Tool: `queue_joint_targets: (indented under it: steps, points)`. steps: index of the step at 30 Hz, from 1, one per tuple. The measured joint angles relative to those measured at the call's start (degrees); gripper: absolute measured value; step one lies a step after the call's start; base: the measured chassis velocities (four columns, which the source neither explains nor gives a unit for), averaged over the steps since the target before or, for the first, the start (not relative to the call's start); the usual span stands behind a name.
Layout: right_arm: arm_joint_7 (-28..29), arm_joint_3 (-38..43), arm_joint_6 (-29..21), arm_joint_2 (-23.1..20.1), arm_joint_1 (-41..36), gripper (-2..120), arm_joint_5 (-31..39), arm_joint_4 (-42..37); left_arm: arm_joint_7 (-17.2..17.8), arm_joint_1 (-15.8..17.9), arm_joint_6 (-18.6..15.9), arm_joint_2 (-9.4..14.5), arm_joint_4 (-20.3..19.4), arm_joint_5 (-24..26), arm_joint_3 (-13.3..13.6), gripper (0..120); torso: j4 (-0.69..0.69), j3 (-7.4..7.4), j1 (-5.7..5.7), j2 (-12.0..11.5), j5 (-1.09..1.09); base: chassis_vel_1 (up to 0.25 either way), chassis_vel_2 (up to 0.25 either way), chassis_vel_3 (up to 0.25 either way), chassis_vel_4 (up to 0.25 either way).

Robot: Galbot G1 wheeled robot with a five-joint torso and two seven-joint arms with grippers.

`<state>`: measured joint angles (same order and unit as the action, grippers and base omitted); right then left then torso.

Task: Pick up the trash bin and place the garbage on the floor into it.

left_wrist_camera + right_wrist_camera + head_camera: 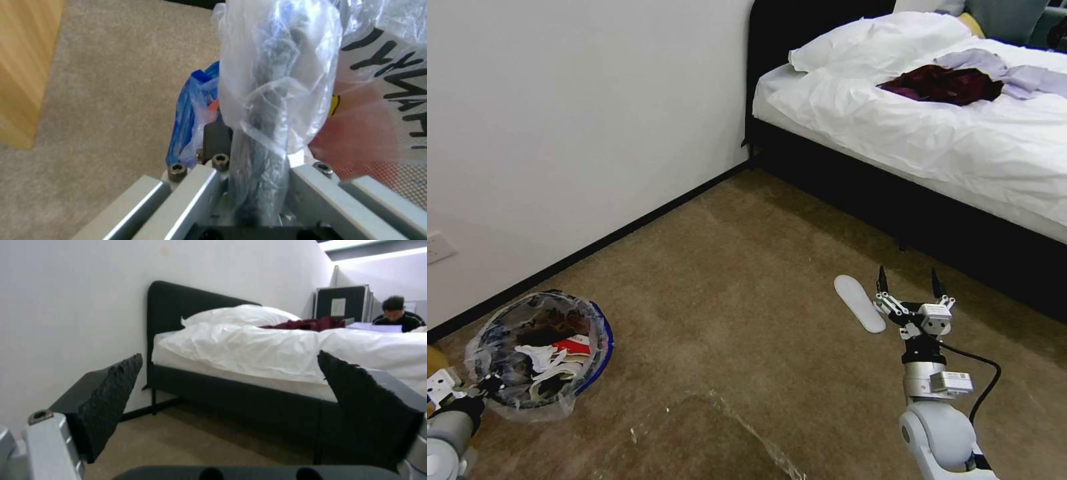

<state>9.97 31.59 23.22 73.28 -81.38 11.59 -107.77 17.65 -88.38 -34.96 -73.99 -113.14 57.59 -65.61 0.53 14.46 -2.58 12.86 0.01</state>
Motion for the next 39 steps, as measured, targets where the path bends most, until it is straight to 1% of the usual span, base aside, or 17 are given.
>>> queue_joint_targets:
  steps: [5, 9, 11, 17, 19, 22, 24, 27, 31, 39]
  points:
    - [0.4, -0.1, -0.2, 0.0, -0.1, 100, 0.0, -0.3, 0.1, -0.1, -0.1, 0.0, -0.4, 0.4, 0.0, 0, 0.00, -0.01, 0.01, 0.0, -0.01, -0.018, 0.023, 0.029, -0.022]
    - [1.3, -0.4, -1.2, -0.1, -0.1, 100, 0.4, -1.3, 0.4, -0.2, -0.3, 0.0, -1.1, 1.6, 0.0, 0, -0.01, -0.02, 0.02, 0.0, -0.02, 0.000, 0.000, 0.000, 0.000]
    - [2.5, -0.6, -2.2, 0.0, -0.2, 100, 0.6, -2.0, 0.9, -0.4, -0.7, 0.0, -2.0, 3.3, 0.1, 0, 0.00, -0.02, 0.02, 0.0, -0.01, 0.000, 0.000, 0.000, 0.000]
    - [3.4, -0.8, -2.8, 0.2, -0.3, 100, 0.3, -2.5, 1.6, -0.8, -1.3, -0.1, -2.9, 4.5, 0.3, 0, -0.01, -0.01, 0.01, 0.0, -0.02, 0.000, 0.000, 0.000, 0.000]
    - [3.7, -0.7, -2.9, 0.4, -0.6, 100, 0.1, -2.7, 2.3, -1.2, -1.7, -0.1, -3.9, 6.2, 0.4, 0, 0.00, -0.01, 0.01, 0.0, -0.01, 0.000, 0.000, 0.000, 0.000]
    - [3.7, -0.7, -2.9, 0.4, -0.6, 100, 0.1, -2.7, 2.4, -1.3, -1.8, -0.1, -4.2, 6.4, 0.5, 0, 0.00, -0.01, 0.01, 0.0, -0.02, 0.000, 0.000, 0.000, 0.000]
    - [3.9, -0.5, -2.8, 0.6, -1.1, 100, -0.4, -2.7, 2.4, -1.5, -2.0, -0.2, -5.6, 7.3, 0.6, 0, -0.01, -0.02, 0.01, 0.0, -0.01, 0.000, 0.000, 0.000, 0.000]
    - [3.9, -0.4, -2.8, 0.7, -1.3, 100, -0.5, -2.8, 2.4, -1.6, -2.1, -0.2, -6.1, 7.4, 0.8, 0, 0.00, -0.01, 0.01, 0.0, 0.00, 0.000, 0.000, 0.000, 0.000]
    - [4.0, 0.2, -2.7, 0.8, -2.2, 100, -0.6, -3.4, 2.4, -1.3, -2.3, -0.8, -6.7, 7.1, 2.0, 0, 0.00, -0.02, 0.01, 0.0, -0.01, 0.000, 0.000, 0.000, 0.000]
    - [4.0, 0.7, -2.6, 0.8, -2.5, 100, -0.6, -3.8, 2.5, -1.4, -2.4, -0.8, -7.3, 6.9, 2.3, 0, 0.00, -0.02, 0.01, 0.0, -0.01, 0.000, 0.000, 0.000, 0.000]
